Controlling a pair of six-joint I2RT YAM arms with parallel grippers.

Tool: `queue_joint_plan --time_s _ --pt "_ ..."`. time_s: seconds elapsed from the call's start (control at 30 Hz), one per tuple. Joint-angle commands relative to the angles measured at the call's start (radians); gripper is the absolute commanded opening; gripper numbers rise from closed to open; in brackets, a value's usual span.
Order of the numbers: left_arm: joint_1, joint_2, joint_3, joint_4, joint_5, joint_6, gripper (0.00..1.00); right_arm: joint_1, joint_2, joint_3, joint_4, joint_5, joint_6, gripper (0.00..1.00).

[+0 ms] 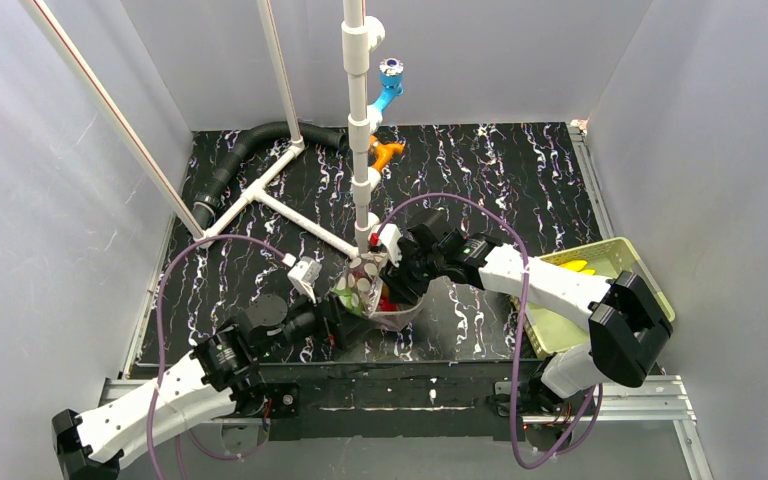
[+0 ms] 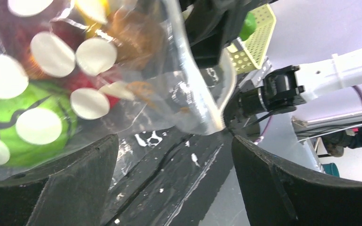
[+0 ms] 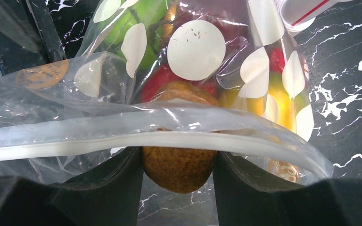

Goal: Open the zip-top bag and remove the fake food
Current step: Pick up the fake fruit from the zipper food storage bag.

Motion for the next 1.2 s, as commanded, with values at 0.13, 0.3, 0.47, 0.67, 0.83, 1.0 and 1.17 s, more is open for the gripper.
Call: queue_joint_plan --time_s 0.13,0.3,0.47,0.67,0.83,1.0,1.17 --pt "-0.006 0.136 0.155 0.008 0.041 -0.030 0.97 -0.003 -0.014 0.006 0.020 -0.023 0.004 0.09" --pt "-0.017 0.201 0.230 -0.111 -0.086 -0.052 0.97 -0.002 -0.013 0.004 0.020 -0.033 0.006 0.09" --pt "-0.025 0.295 0.265 -0.162 -0.120 -0.069 0.60 -0.003 -0.011 0.006 0.018 -0.048 0.012 0.08" --pt "-0.028 0.377 0.277 -0.158 -0.103 -0.063 0.22 -0.003 0.001 0.005 0.024 -0.064 0.036 0.08" --pt "-0.029 0.389 0.275 -0.158 -0.070 -0.048 0.10 -0.017 -0.001 0.020 0.020 -0.076 0.059 0.06" --pt "-0.028 0.398 0.260 -0.148 -0.059 -0.050 0.07 -0.076 -0.050 0.024 -0.006 -0.201 0.045 0.06" --pt "-0.028 0.411 0.257 -0.129 -0.057 -0.046 0.05 -0.084 -0.108 -0.007 -0.026 -0.298 -0.016 0.06"
